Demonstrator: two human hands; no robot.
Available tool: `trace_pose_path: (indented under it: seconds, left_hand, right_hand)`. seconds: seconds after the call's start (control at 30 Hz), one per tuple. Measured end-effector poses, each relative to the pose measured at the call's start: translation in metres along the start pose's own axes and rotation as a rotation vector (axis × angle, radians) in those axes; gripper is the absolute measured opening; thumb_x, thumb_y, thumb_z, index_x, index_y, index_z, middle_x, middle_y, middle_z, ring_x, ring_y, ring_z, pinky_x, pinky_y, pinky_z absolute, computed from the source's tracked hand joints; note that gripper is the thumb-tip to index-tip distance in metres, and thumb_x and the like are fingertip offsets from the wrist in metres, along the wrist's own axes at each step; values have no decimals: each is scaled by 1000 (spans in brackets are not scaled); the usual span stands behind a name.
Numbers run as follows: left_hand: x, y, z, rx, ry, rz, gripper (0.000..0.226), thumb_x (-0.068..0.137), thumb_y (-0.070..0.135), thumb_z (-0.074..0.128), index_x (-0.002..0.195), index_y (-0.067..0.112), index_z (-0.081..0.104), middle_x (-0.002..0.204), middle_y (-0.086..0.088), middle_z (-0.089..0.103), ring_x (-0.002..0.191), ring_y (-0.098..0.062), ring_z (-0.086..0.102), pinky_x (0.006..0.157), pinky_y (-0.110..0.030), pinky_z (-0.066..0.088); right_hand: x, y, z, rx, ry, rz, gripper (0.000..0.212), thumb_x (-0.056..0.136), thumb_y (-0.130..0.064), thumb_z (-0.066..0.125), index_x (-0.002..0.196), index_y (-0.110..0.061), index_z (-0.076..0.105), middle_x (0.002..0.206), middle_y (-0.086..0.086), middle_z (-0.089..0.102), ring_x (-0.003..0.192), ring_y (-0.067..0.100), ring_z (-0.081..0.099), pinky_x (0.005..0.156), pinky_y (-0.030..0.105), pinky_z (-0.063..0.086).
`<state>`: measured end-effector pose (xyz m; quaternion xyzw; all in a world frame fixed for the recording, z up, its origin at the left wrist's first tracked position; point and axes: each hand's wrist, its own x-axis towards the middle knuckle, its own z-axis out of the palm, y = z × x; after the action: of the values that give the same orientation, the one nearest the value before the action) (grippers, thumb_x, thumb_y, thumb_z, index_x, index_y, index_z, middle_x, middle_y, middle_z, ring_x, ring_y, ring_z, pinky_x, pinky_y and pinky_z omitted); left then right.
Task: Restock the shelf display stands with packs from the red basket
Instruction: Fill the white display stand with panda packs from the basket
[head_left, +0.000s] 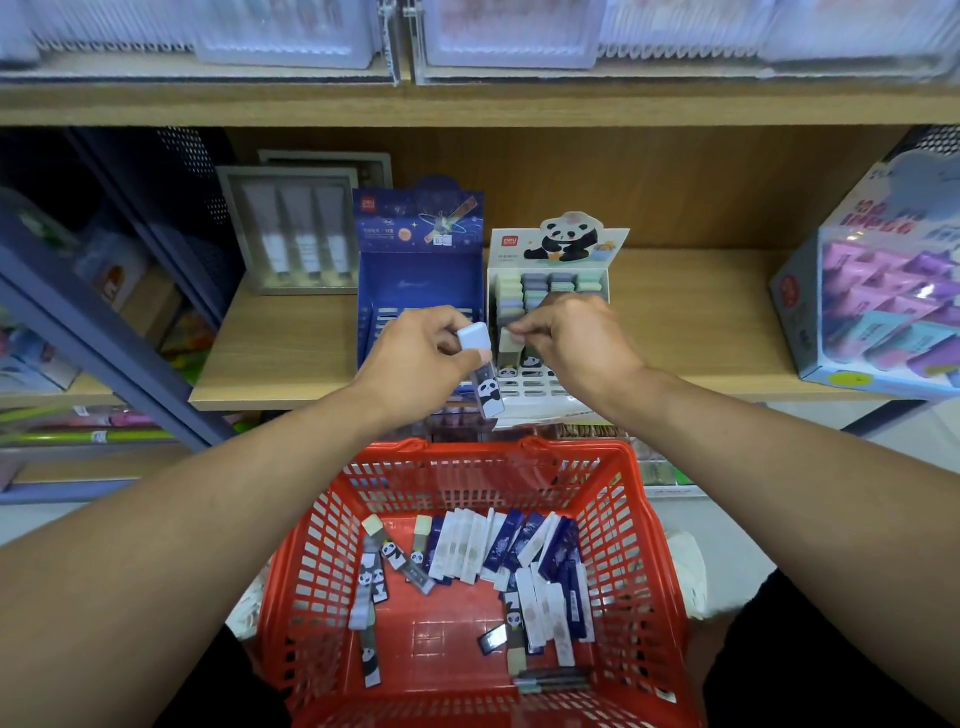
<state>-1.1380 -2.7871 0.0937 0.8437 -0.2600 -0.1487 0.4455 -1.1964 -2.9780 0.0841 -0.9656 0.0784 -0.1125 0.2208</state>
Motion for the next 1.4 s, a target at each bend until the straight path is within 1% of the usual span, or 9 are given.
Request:
trace_pose_path:
  seconds: [0.13,0.23,0.43,0.57,0.67,0.8,0.97,1.2,1.4]
  left_hand:
    - [0,1,0,-14,0,4,9,91,28,74,88,22,68,72,5,74,57,-11,62,61,-35,51]
    - [-2,2,1,-24,-4,12,8,91,27,74,89,21,68,72,6,74,61,-7,66,65,-31,50]
    - [-6,10,1,-73,-11,26,21,88,30,77,94,22,58,72,6,75,52,1,59,61,-26,42]
    - [-8,13,2,-95,-10,17,32,85,30,80,96,21,50,73,8,75,66,-10,70,64,-36,50]
    - [-7,13,4,-108,-14,21,36,83,31,82,97,22,50,75,8,75,60,-3,65,63,-30,48]
    - [-3,8,6,33,-19,41,46,84,39,80,117,30,50,110,13,69,88,-4,68,78,-32,57]
    - [-4,0,9,501,-168,171,82,91,35,72,157,32,23,163,9,24,145,-17,35,113,-36,37]
    - [0,-7,15,658,-290,269,95,91,36,69,161,33,4,168,14,-1,154,-11,10,124,-41,22]
    - [2,-7,14,686,-281,283,96,90,36,70,161,30,4,168,13,0,153,-14,18,124,-38,22]
  right_hand:
    - [0,-2,-2,-44,-24,-22,19,94,-13,66,104,-22,79,103,2,73,96,21,66,88,38,54]
    - [0,-8,-11,-50,-5,-30,18,97,-21,64,109,-23,78,103,-1,71,95,15,61,90,29,51]
    - [-12,-17,-27,321,-113,-38,22,100,-33,60,119,-25,69,81,-18,66,76,0,63,67,13,44]
    - [-20,-17,-25,415,-185,-48,15,97,-29,65,111,-26,70,86,-6,73,80,12,68,76,37,56]
    - [-20,-16,-25,458,-177,-18,9,96,-24,68,103,-20,70,83,-2,74,77,16,69,77,44,57]
    - [-16,-8,-34,472,-101,93,8,99,-18,62,105,-15,59,94,8,69,78,21,70,74,41,60]
    - [-16,15,-40,162,-47,79,8,101,-24,56,109,-24,52,89,-5,63,81,16,66,72,38,56]
    - [-17,13,-34,163,0,60,6,101,-23,59,106,-22,57,92,-7,62,82,7,59,64,16,45]
    - [-19,11,-30,146,-38,39,4,100,-22,60,102,-22,57,87,-9,63,80,6,59,72,28,51]
